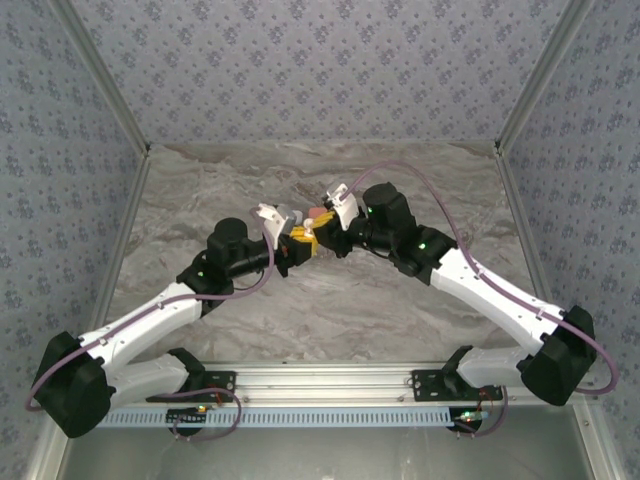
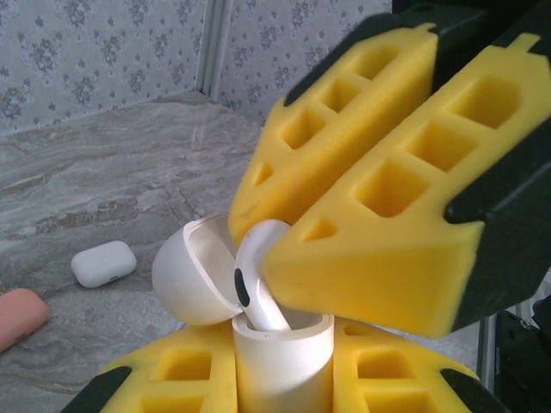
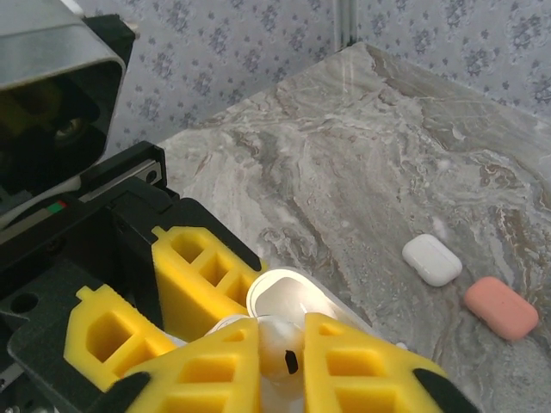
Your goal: Insert wireless bluetooth earbuds into charging case
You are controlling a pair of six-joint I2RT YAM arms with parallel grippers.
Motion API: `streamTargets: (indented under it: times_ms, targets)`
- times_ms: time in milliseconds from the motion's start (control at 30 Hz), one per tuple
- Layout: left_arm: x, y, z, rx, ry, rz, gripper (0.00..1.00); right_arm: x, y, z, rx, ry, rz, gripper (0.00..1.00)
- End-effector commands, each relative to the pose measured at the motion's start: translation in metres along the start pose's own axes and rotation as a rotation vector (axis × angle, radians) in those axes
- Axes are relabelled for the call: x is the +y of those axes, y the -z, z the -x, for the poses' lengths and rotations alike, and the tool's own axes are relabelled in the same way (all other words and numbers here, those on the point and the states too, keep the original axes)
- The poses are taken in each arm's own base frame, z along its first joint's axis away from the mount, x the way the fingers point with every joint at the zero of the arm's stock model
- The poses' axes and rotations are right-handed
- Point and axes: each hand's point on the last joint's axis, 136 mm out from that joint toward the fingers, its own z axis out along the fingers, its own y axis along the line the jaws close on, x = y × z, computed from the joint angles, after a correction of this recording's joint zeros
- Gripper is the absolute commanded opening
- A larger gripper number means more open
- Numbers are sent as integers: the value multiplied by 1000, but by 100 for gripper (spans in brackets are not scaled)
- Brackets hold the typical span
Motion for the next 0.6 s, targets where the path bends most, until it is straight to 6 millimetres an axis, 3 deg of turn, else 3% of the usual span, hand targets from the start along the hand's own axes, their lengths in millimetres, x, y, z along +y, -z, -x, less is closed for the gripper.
streamTargets:
  times_ms: [0,100,200,333,567]
  targets:
    - [-15,6,33,-90,-50,-41,0,18,-1,-9,62,-36,120,25]
    - [-14,6,31,-87,-50,-38,0,19,5,-1,32,-68,148,32]
    - [-13,6,29,-86,-53,-27,0,20,21,20,-47,-73,163,44]
    - [-9,9,26,-89,-57,-4,0,9,40,40,-125,-96,147,52]
    - [-3,20,26,-123,-70,48,0,-29,43,29,-111,-177,18,57]
